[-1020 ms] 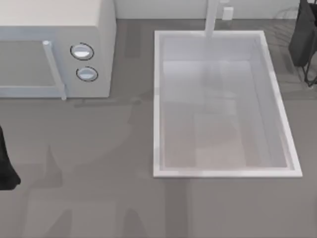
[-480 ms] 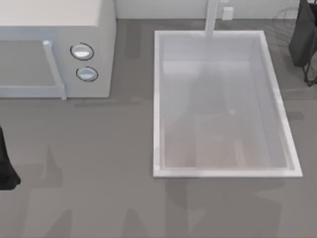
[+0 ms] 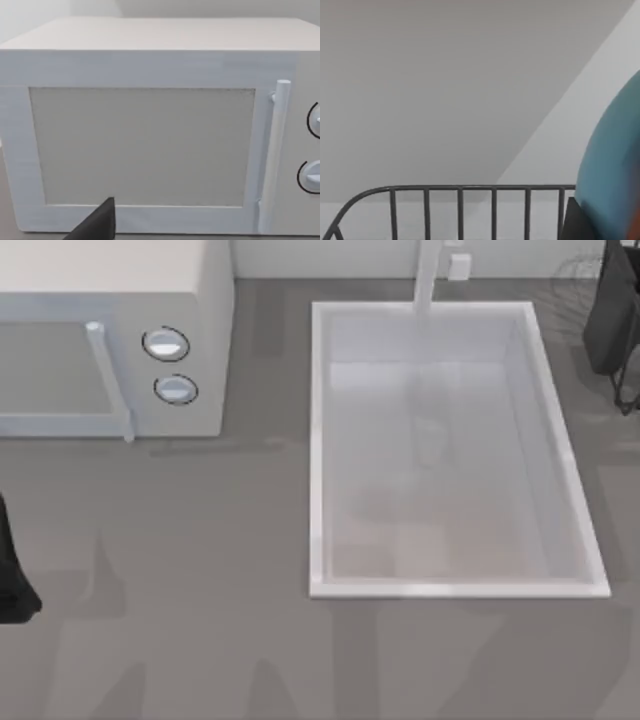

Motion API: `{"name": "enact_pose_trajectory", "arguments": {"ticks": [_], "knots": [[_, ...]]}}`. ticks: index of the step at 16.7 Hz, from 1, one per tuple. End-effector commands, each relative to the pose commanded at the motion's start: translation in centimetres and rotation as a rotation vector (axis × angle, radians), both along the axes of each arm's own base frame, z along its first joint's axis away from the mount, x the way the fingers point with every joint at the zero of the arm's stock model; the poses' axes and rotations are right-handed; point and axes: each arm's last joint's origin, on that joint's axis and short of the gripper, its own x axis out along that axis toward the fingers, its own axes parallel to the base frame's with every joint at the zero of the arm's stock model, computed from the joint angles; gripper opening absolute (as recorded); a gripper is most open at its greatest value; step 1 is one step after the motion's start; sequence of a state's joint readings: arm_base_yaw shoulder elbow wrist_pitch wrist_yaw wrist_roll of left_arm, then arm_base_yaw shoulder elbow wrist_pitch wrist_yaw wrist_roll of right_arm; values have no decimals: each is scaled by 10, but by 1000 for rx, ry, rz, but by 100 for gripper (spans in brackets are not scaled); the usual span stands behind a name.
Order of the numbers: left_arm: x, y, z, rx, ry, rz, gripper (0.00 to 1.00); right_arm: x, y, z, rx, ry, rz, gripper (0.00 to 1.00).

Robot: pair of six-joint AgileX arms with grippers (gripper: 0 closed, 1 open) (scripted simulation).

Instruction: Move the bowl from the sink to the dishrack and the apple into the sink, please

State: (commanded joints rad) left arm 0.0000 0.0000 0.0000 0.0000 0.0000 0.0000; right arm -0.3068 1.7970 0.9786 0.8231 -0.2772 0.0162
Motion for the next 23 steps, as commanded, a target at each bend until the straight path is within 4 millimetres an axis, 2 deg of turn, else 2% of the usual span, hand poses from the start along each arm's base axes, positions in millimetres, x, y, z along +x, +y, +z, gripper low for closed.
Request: {"name": "enact_pose_trajectory", "arguments": {"ticks": [3, 16, 23], "knots": [[0, 0, 0, 0, 0, 0, 100, 0, 0, 0, 0, 0, 0, 0], [0, 0, 0, 0, 0, 0, 100, 0, 0, 0, 0, 0, 0, 98], [0, 0, 0, 0, 0, 0, 100, 0, 0, 0, 0, 0, 0, 100]]}}
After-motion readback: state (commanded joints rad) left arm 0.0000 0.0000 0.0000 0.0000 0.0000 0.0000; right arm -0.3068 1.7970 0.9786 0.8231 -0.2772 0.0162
